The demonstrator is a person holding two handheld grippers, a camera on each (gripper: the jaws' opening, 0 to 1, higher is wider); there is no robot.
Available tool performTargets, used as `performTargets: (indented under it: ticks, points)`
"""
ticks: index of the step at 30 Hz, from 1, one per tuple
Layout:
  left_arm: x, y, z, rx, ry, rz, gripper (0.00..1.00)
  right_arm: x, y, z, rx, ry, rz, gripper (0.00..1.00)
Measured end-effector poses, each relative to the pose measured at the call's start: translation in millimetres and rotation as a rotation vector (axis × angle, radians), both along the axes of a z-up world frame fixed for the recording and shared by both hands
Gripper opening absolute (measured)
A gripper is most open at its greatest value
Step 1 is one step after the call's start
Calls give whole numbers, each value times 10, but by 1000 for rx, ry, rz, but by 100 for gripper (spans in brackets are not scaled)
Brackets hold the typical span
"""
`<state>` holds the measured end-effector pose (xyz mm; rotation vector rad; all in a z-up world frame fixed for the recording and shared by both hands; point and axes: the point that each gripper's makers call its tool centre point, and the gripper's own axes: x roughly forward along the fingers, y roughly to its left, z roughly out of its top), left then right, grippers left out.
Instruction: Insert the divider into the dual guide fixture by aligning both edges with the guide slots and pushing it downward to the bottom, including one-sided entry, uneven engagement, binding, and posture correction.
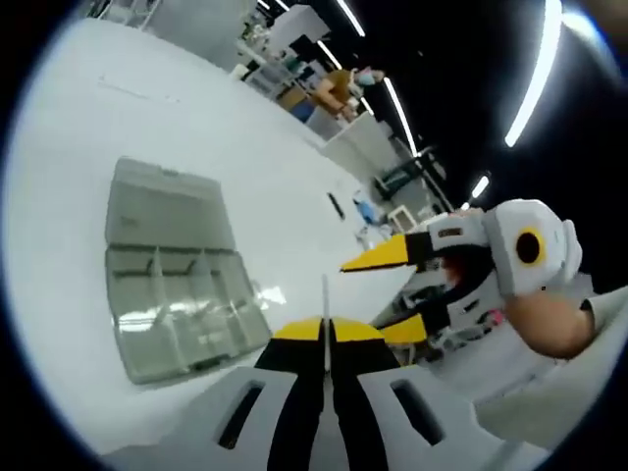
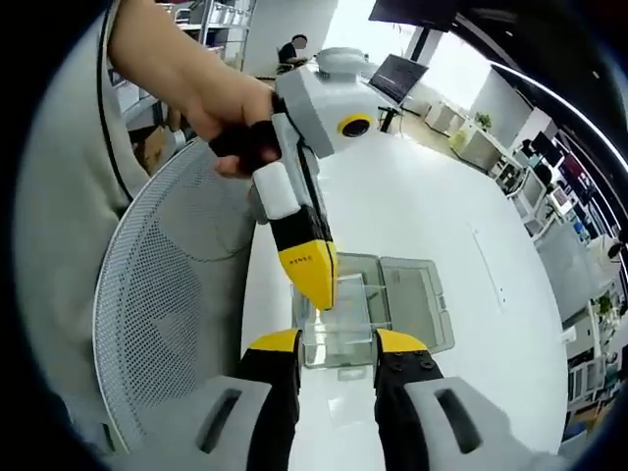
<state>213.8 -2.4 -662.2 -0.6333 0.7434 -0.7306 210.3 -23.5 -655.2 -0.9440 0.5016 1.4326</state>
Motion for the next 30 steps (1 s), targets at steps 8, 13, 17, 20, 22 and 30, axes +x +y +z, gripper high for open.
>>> performTargets:
  ticks: [8,13,17,20,22,30]
  points:
    - [-26,-5,23,40,-88,-42,0,77,-24,49,-6,33,6,23]
    - [-39,-27,48,83,-187,-95,0,77,1,73,-25,69,39,22]
    - [-58,-44,68,107,-236,-128,0,55,37,106,-39,91,70,20]
    - [-65,-46,68,122,-261,-148,0,13,61,120,-54,111,101,18]
    - [-85,-53,90,135,-292,-170,0,8,84,132,-60,123,105,16]
    - [-93,-35,139,168,-374,-210,0,-73,143,146,-93,177,154,15]
